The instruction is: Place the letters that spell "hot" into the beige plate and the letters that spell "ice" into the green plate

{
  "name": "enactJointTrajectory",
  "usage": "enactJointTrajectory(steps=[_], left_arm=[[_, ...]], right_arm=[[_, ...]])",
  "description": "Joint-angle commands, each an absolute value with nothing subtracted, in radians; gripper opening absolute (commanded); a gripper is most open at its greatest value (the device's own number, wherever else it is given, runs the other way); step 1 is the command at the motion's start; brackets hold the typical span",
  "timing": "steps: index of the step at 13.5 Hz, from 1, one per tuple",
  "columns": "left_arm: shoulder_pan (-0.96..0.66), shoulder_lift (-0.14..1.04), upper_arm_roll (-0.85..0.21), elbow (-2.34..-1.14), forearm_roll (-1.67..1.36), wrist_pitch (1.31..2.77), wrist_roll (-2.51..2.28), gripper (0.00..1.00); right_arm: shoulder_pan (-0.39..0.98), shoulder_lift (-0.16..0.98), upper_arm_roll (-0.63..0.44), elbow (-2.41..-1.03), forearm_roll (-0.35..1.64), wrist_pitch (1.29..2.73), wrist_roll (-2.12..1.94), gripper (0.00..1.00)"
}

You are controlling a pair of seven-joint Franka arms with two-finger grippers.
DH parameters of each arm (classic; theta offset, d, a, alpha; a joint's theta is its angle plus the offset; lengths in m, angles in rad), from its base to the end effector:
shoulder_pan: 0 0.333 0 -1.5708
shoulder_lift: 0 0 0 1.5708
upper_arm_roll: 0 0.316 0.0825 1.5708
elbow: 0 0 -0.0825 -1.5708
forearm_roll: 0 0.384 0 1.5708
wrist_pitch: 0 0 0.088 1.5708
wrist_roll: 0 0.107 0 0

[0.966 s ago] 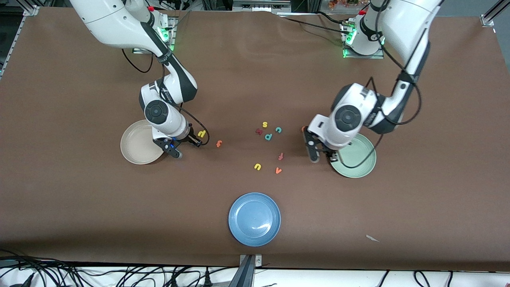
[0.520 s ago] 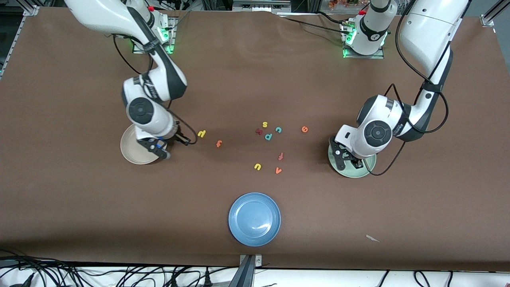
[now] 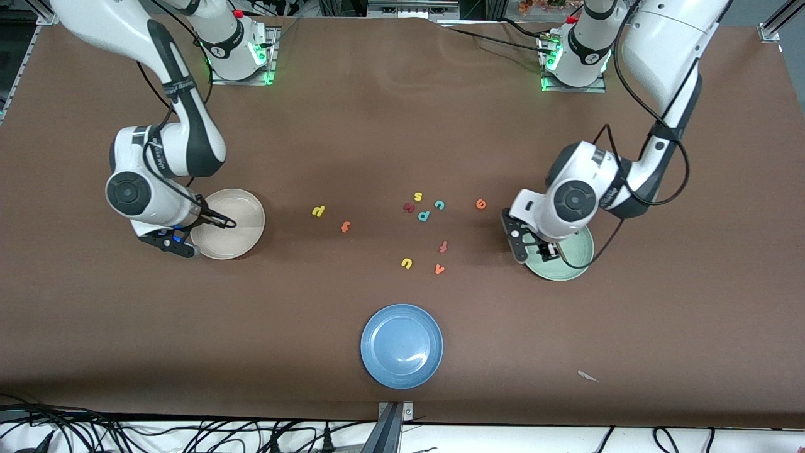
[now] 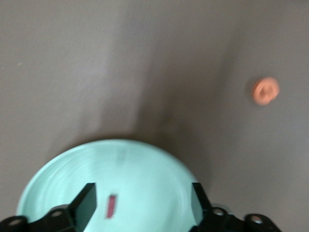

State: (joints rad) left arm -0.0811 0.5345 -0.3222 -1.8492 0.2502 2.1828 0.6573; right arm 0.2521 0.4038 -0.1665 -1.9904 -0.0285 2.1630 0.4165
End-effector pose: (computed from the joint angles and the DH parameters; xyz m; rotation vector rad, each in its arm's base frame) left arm 0.5813 -0.2269 0.2332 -2.5848 1.7564 0.2595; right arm 0.5810 0.0506 0.2445 2.9507 -0.4558 -0.2958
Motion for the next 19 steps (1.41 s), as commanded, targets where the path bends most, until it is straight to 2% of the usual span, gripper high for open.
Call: enactJointTrajectory(steps=[1, 2, 3, 4, 5, 7, 9, 12, 15, 19], left_arm=[[-0.081, 0.476, -0.396, -1.927, 0.265, 2.177, 0.419, 1.0], [-0.08, 0.476, -0.411, -1.927, 0.261, 2.18, 0.387, 1.0], [-0.078, 0.477, -0.426, -1.927, 0.227, 2.186, 0.347, 1.0], [-0.081, 0.477, -0.431, -1.94, 0.2, 2.195, 0.31, 1.0], [-0.087, 0.476, -0.433, -1.959, 0.195, 2.209, 0.267, 1.0], [-0.087, 0.479, -0.463, -2.035, 0.195, 2.332, 0.175, 0.99], [-0.094, 0.485, -0.463, -2.1, 0.199, 2.434, 0.13, 0.98], [-0.116, 0.488, -0.465, -2.121, 0.209, 2.456, 0.129, 0.96], [-0.12, 0.502, -0.463, -2.12, 0.221, 2.48, 0.129, 0.89], [-0.11, 0.525, -0.459, -2.115, 0.356, 2.482, 0.062, 0.87]], right_arm=[[0.224, 0.434, -0.169, -2.011, -0.028, 2.216, 0.332, 0.26], [0.224, 0.434, -0.169, -2.013, -0.025, 2.217, 0.328, 0.3], [0.224, 0.434, -0.169, -2.013, -0.022, 2.217, 0.33, 0.56], [0.224, 0.433, -0.169, -2.013, -0.018, 2.217, 0.336, 0.95], [0.224, 0.425, -0.167, -2.008, -0.018, 2.204, 0.342, 0.99], [0.227, 0.397, -0.149, -1.999, -0.015, 2.172, 0.363, 0.99], [0.227, 0.379, -0.06, -1.979, 0.05, 2.14, 0.466, 0.99], [0.244, 0.396, 0.063, -1.961, 0.058, 2.189, 0.616, 0.99], [0.319, 0.454, 0.081, -1.948, 0.058, 2.294, 0.731, 0.99], [0.406, 0.532, 0.081, -1.948, 0.058, 2.411, 0.865, 0.99]])
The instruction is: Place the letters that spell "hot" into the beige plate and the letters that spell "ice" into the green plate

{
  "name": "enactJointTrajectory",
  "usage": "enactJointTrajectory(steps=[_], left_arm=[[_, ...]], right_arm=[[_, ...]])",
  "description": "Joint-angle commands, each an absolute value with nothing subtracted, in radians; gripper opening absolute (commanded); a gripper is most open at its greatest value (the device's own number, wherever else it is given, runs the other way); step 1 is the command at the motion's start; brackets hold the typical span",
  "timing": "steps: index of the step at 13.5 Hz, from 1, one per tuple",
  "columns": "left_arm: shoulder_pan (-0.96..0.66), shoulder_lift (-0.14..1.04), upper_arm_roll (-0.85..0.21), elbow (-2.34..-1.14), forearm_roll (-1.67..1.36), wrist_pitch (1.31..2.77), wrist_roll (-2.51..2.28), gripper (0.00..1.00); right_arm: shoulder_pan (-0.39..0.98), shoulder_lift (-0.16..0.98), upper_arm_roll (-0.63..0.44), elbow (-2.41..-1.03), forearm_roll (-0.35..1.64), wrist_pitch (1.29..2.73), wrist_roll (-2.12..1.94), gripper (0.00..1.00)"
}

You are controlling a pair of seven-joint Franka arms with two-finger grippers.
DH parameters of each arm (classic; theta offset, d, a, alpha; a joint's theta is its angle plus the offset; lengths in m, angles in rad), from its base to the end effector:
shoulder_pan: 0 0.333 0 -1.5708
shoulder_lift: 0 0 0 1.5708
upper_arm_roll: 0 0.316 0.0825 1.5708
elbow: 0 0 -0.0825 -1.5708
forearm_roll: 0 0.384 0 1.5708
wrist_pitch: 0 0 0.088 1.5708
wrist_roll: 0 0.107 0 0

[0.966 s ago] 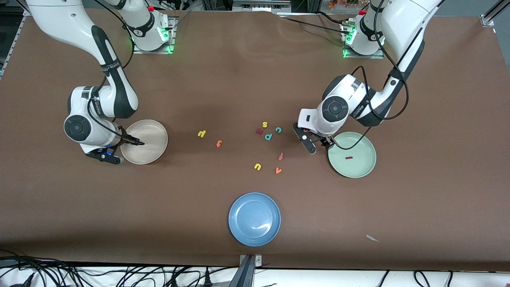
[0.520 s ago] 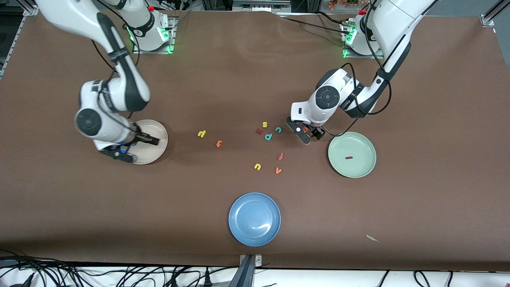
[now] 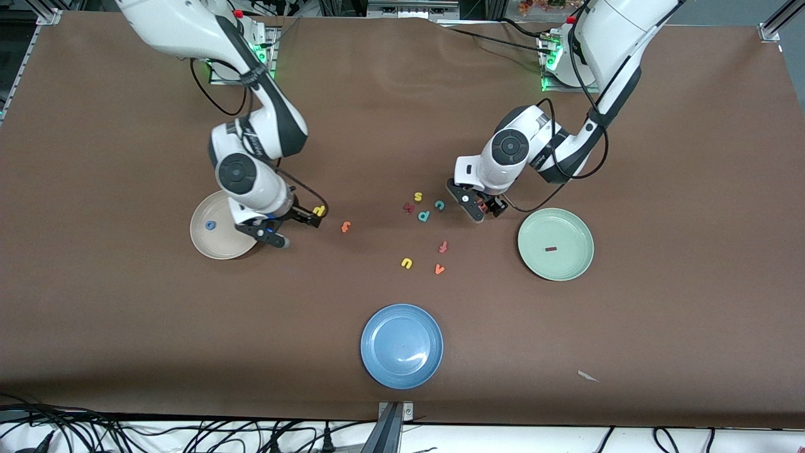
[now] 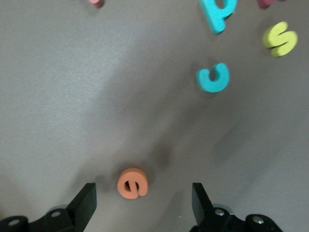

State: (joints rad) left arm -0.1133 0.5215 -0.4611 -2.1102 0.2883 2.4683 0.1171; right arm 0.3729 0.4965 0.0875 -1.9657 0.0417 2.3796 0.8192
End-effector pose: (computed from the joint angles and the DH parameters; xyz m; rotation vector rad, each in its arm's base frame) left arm 0.4733 -0.3115 0.1811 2.8029 -1.3269 -0.1526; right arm 0.5448 0.2691 0.2119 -3.0677 0.6202 0.1672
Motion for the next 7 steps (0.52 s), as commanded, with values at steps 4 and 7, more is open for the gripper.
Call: enactJointTrajectory(steps=[4, 7], left_arm=[[-0.107, 0.54, -0.459, -2.108, 0.389, 2.484, 0.048, 0.62], [-0.097, 0.56, -0.457, -2.105, 0.391, 2.525, 0.044, 0.58]], right_arm=[[0.428, 0.555, 0.081, -1.957, 0.06, 2.425, 0.882, 0.92], [0.428, 0.554, 0.078, -1.97, 0.058, 2.424, 0.881, 0.77]])
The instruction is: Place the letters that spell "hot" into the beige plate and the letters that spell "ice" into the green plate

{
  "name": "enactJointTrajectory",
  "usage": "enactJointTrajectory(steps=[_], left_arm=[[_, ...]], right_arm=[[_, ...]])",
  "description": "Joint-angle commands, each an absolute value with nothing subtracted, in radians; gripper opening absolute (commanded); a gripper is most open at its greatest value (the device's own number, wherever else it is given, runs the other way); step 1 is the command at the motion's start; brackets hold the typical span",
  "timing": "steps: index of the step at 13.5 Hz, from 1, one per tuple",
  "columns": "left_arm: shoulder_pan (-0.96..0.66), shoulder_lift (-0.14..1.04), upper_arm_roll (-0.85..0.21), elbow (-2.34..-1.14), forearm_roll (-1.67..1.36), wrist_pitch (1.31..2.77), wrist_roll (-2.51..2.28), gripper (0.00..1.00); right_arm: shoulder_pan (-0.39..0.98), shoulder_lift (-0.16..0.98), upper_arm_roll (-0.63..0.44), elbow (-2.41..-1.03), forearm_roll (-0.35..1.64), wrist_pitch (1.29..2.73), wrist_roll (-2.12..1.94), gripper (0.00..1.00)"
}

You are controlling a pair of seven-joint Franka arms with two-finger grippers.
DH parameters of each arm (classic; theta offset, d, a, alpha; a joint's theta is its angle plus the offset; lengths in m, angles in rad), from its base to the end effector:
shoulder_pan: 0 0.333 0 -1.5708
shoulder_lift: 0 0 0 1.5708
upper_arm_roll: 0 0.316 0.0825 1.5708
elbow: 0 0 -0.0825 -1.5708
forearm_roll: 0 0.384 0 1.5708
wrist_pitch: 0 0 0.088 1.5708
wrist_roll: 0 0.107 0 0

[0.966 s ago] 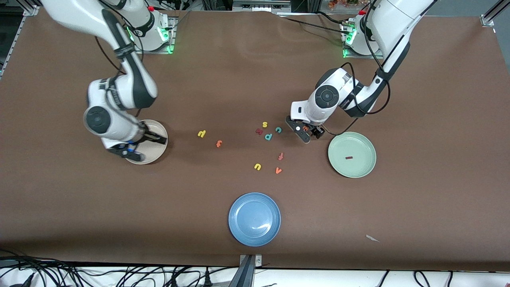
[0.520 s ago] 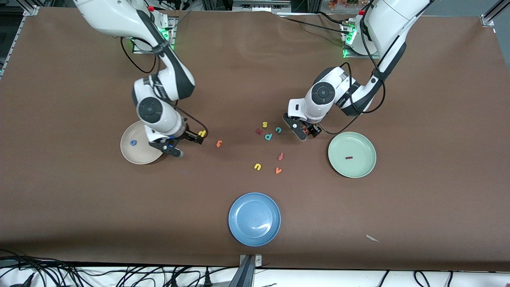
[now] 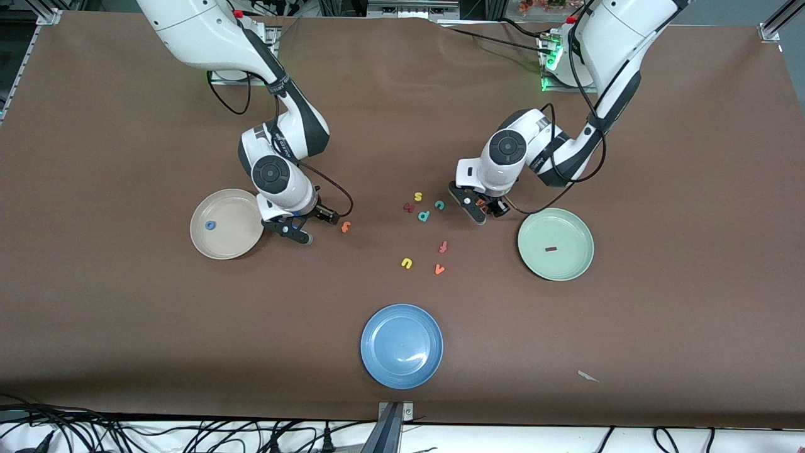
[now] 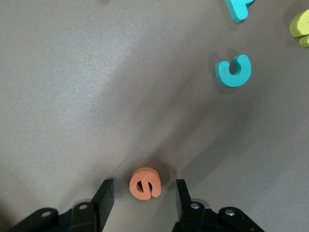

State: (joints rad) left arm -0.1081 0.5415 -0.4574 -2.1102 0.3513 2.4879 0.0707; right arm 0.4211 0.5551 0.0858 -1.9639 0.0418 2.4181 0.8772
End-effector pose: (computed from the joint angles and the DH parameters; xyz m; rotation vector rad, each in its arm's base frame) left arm 0.4743 -0.3086 0.1721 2.8286 -1.3318 -0.1347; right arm 0.5289 0.2930 0.1801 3.0609 -0.6422 -0.1918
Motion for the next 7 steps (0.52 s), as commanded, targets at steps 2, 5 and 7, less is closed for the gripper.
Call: enactJointTrajectory(steps=[2, 5, 7], left_arm=[[-0.092, 0.569, -0.457, -2.102, 0.391, 2.531, 0.046, 0.53], [-0.089, 0.561, -0.457, -2.1, 0.391, 2.53, 0.045, 0.2], [-0.083, 0.54, -0.457, -2.1, 0.391, 2.52, 0.043, 0.18]], right_arm=[[0.428, 0.554, 0.078, -1.971, 0.058, 2.424, 0.881, 0.67], [0.428, 0.555, 0.078, -1.971, 0.058, 2.424, 0.881, 0.56], [0.428, 0.552, 0.08, -1.98, 0.058, 2.425, 0.881, 0.53]])
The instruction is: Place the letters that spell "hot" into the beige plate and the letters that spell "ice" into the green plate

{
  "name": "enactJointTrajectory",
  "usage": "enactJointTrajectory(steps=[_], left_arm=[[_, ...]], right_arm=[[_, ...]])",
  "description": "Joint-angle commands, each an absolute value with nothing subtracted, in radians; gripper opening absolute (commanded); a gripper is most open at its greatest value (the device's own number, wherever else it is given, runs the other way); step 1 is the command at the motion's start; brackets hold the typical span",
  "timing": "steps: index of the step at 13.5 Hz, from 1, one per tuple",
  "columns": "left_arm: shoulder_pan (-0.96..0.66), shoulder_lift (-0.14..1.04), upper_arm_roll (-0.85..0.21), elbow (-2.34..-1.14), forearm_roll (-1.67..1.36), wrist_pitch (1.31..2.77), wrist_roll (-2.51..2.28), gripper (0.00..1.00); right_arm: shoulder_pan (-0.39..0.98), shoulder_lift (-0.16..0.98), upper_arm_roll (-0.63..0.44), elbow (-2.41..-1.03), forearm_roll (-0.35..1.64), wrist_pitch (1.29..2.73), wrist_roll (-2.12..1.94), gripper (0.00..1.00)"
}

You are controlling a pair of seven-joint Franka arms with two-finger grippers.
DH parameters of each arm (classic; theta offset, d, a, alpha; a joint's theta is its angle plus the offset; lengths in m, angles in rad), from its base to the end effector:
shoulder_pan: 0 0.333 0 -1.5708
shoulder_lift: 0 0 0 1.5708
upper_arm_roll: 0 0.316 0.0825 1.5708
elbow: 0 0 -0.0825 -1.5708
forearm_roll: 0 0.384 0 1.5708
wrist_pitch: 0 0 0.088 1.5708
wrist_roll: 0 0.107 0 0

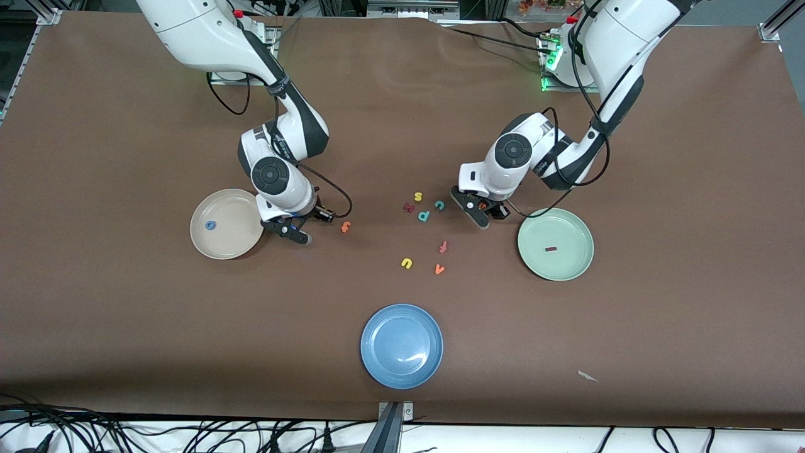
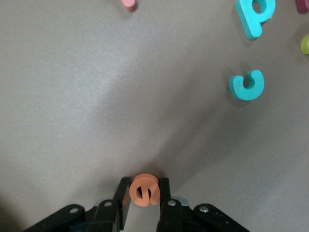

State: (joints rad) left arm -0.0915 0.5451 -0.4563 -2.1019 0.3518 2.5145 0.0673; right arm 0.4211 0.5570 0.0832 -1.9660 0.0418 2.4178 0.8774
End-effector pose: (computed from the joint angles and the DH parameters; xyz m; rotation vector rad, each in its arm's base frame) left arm 0.4845 -0.3031 0.1750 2.8352 -1.2955 -0.0881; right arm 0.5287 0.2911 0.1781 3.0563 -0.6452 -0.1956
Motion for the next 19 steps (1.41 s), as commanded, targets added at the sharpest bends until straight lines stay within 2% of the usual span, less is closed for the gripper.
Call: enactJointTrajectory(steps=[1, 3, 5, 7, 11, 13, 15, 16, 17, 19], left_arm=[[-0.08, 0.528, -0.459, -2.097, 0.391, 2.519, 0.043, 0.17], [-0.08, 0.519, -0.459, -2.077, 0.391, 2.517, 0.043, 0.17], [-0.066, 0.485, -0.459, -2.039, 0.391, 2.441, 0.06, 0.17], [-0.054, 0.477, -0.456, -1.972, 0.391, 2.321, 0.128, 0.17], [0.106, 0.495, -0.457, -1.951, 0.394, 2.287, 0.369, 0.17], [0.155, 0.529, -0.456, -1.954, 0.394, 2.29, 0.39, 0.19], [0.161, 0.549, -0.456, -1.959, 0.394, 2.29, 0.388, 0.2], [0.16, 0.549, -0.457, -1.962, 0.396, 2.292, 0.391, 0.45], [0.153, 0.543, -0.459, -1.962, 0.399, 2.29, 0.39, 0.99], [0.152, 0.525, -0.472, -1.96, 0.397, 2.284, 0.384, 1.0]], right_arm=[[0.429, 0.549, 0.078, -1.988, 0.058, 2.428, 0.881, 0.53], [0.428, 0.545, 0.08, -2.0, 0.058, 2.444, 0.882, 0.53], [0.428, 0.545, 0.08, -2.008, 0.058, 2.453, 0.881, 0.5], [0.428, 0.545, 0.08, -2.009, 0.058, 2.454, 0.882, 0.31], [0.428, 0.542, 0.078, -2.008, 0.058, 2.45, 0.882, 0.14], [0.428, 0.522, 0.078, -2.006, 0.058, 2.442, 0.881, 0.14], [0.423, 0.467, 0.06, -1.979, 0.058, 2.328, 0.873, 0.14], [0.423, 0.437, 0.029, -1.948, 0.058, 2.242, 0.861, 0.14], [0.423, 0.414, 0.003, -1.918, 0.057, 2.156, 0.847, 0.14], [0.423, 0.397, -0.075, -1.881, 0.057, 2.041, 0.734, 0.14]])
